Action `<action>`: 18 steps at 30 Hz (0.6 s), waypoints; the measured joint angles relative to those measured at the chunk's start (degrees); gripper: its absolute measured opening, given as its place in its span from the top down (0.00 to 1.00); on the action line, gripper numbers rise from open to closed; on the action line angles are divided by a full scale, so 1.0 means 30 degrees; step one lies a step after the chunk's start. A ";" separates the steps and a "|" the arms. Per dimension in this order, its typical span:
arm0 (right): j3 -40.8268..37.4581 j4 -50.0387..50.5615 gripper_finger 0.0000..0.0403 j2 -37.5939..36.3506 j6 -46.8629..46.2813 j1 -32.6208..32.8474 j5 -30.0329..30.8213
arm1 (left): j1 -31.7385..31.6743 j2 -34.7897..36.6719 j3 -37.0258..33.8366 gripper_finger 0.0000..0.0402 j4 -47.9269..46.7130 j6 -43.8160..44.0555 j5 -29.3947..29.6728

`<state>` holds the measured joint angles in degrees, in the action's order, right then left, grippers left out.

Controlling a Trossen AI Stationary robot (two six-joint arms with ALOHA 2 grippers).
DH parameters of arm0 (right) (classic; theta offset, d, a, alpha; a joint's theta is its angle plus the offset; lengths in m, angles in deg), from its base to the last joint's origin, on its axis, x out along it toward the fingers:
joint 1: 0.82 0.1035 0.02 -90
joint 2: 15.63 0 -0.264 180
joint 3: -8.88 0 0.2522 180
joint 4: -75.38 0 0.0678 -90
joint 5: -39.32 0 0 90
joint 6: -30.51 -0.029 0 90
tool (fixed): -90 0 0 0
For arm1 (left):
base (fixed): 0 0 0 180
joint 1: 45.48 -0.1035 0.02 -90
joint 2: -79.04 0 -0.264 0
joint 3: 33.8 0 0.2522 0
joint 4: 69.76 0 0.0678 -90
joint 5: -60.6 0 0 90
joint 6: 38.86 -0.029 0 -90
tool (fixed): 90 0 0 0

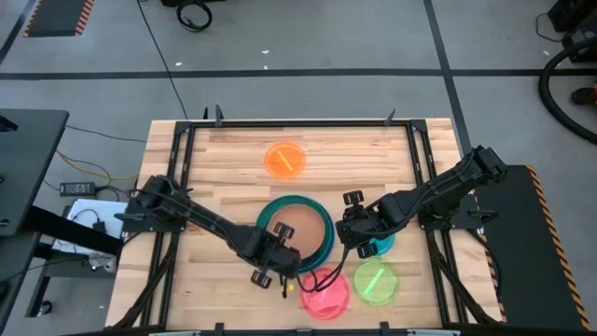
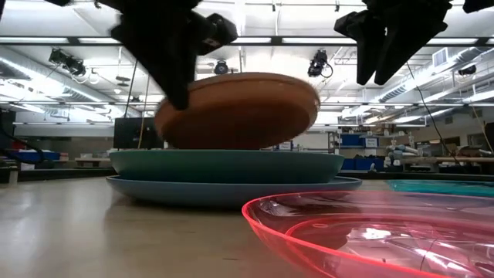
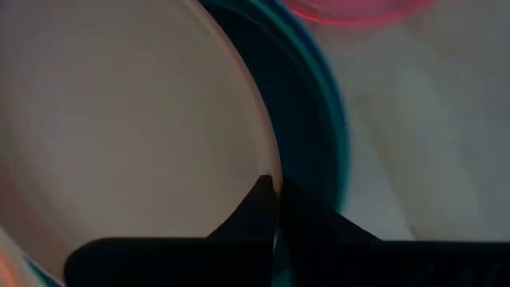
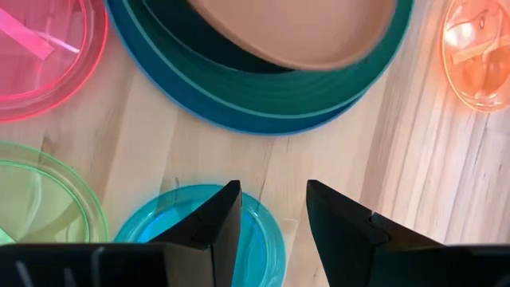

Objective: Stack plastic plates
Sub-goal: Stack the brown plate on top of the dark green plate

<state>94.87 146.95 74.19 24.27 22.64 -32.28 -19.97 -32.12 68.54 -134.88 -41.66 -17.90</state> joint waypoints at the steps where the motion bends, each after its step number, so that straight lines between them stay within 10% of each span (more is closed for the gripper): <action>1: 0.0000 -0.0026 0.62 0.0000 0.0000 0.0000 0.0000 | 0.0086 -0.0092 0.0020 0.97 -0.0057 -0.0006 -0.0276; 18: -0.0007 -0.0489 0.62 0.0000 0.0066 0.0015 0.0000 | 0.0213 -0.0917 0.0027 0.82 -0.0566 0.0236 -0.0355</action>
<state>94.85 145.48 74.19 24.47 22.69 -32.28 -19.33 -34.87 68.62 -136.58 -40.95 -18.96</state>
